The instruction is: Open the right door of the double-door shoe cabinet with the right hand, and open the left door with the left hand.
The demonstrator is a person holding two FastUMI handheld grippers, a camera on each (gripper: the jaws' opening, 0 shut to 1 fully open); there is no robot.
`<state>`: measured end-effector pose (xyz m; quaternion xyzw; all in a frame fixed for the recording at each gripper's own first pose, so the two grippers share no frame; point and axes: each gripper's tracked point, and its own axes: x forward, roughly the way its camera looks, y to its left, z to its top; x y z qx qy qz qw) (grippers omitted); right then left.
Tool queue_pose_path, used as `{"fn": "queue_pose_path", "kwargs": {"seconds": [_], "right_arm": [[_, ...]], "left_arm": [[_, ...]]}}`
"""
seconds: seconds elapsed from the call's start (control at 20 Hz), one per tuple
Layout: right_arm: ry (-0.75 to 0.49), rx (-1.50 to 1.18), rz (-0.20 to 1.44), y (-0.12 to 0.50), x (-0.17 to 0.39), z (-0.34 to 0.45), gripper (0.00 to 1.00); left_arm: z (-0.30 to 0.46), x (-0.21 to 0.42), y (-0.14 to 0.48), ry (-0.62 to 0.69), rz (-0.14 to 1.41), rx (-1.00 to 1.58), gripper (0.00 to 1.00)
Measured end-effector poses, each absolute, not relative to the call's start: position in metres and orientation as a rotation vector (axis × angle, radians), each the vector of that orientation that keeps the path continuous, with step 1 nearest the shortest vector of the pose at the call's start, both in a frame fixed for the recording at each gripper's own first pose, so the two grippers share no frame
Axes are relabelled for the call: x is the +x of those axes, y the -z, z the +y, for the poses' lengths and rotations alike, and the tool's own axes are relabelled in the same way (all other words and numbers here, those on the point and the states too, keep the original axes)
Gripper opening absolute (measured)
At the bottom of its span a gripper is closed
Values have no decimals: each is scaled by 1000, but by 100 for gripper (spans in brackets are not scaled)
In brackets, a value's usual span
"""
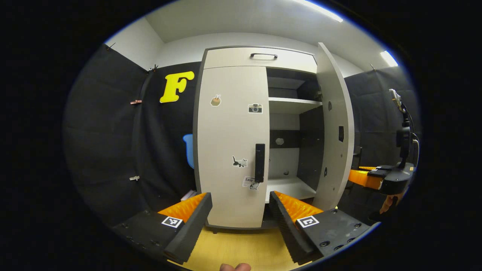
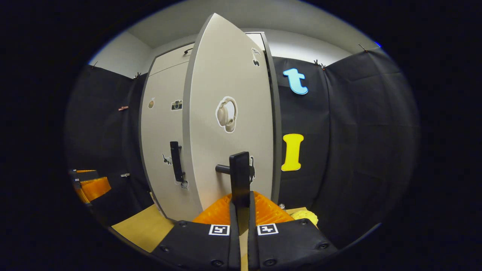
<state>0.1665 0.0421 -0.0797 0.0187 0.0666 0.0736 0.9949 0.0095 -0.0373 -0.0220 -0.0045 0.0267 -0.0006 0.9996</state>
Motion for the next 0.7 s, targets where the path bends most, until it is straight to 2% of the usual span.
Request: {"fn": "queue_pose_path", "kwargs": {"seconds": [0.25,0.55,0.6,0.7], "right_arm": [[-83,26,126,79,169,26,11],[10,12,114,80,176,-4,10],[-5,33,110,79,176,-5,5],[-33,64,127,80,174,-2,5]], "left_arm": [[-53,15,21,35,52,3,92],[-66,22,18,68,53,3,95],[-68,22,16,72,48,4,95],[-73,25,14,81,43,7,94]]}}
